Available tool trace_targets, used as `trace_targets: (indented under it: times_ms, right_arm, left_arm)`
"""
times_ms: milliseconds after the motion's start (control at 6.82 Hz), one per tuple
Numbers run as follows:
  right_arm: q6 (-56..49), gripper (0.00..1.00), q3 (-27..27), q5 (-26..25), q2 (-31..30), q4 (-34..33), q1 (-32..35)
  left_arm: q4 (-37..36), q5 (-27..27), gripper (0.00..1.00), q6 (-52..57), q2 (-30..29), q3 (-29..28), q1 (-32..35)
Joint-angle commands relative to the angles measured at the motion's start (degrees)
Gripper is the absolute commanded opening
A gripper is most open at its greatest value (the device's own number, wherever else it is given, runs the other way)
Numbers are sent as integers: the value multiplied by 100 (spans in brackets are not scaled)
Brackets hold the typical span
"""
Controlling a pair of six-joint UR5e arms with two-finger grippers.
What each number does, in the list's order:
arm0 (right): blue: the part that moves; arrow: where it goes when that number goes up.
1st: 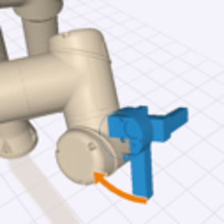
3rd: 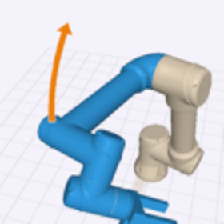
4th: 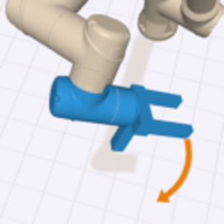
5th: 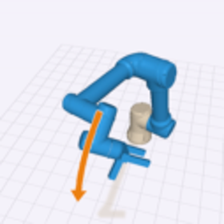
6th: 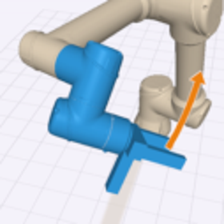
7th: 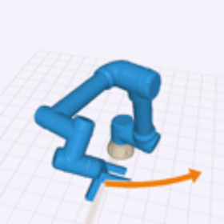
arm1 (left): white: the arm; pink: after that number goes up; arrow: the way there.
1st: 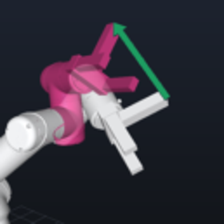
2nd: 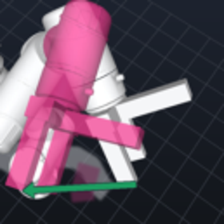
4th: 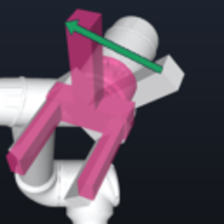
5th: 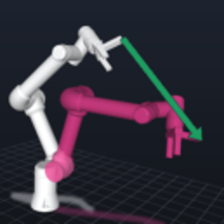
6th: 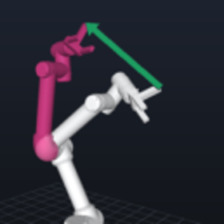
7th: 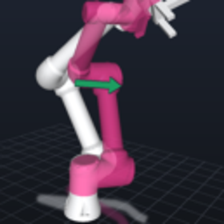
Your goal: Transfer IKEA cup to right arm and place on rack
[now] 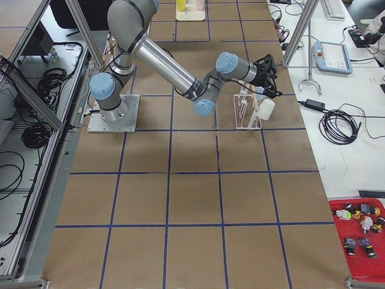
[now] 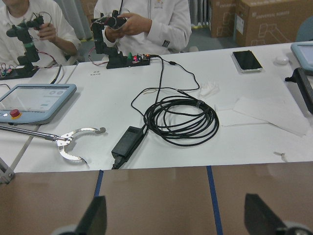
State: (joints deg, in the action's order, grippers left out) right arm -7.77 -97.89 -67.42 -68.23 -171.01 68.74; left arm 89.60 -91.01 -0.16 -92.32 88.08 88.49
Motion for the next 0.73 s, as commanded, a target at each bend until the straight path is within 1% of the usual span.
trace_targets:
  times_ms: [0,147,293,440,587]
  right_arm:
    - [21,100,24,-682,-952,2551,51]
    - [22,100,103,-693,-1303,3904,95]
    - [-22,100,199,-685,-1559,5631,139]
    - [-31,100,418,-693,-1614,7493,383]
    - [30,100,820,-702,-1606,8643,795]
  left_arm:
    - [-39,-4,99,-80,-6,-11,80]
    - [-39,-4,99,-81,-14,-11,81]
    - [-48,-4,99,-90,-15,-11,81]
    - [-48,-13,99,-81,-15,-11,81]
    - [-48,-13,99,-81,-15,-2,81]
